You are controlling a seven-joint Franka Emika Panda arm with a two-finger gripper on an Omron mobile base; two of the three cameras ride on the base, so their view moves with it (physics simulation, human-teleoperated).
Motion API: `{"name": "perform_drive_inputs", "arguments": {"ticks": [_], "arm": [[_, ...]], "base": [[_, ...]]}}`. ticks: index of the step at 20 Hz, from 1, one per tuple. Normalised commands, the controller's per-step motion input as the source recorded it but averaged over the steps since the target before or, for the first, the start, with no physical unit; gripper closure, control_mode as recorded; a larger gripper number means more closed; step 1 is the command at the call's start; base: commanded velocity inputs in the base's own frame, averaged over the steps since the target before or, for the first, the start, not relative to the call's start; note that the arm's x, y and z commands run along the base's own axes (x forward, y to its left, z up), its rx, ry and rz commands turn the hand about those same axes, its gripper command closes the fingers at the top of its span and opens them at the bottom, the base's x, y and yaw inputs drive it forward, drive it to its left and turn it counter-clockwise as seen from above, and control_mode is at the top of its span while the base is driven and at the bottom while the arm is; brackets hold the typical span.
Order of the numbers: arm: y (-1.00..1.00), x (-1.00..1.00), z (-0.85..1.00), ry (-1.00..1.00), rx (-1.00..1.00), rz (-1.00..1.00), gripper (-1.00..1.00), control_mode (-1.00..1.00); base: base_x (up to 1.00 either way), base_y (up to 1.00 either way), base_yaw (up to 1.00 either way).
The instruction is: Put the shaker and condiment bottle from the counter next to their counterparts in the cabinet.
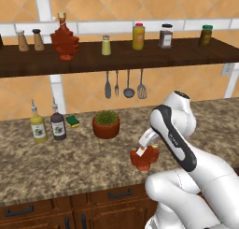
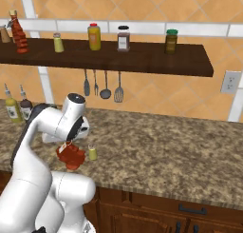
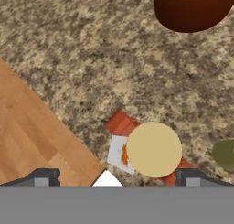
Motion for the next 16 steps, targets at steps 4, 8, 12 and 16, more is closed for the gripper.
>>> {"name": "perform_drive_inputs", "arguments": {"ticks": [4, 8, 12, 16], "arm": [[-0.13, 0.68, -0.05, 0.00, 0.00, 0.12, -1.00, -1.00], [0.00, -0.02, -0.15, 0.00, 0.01, 0.00, -1.00, -1.00], [0.00, 0.00, -0.37, 0.01, 0.00, 0.00, -1.00, -1.00], [0.00, -0.32, -0.77, 0.03, -0.03, 0.00, -1.00, -1.00]], "base": [[0.00, 0.00, 0.00], [0.00, 0.00, 0.00], [0.00, 0.00, 0.00], [0.00, 0.00, 0.00]]}}
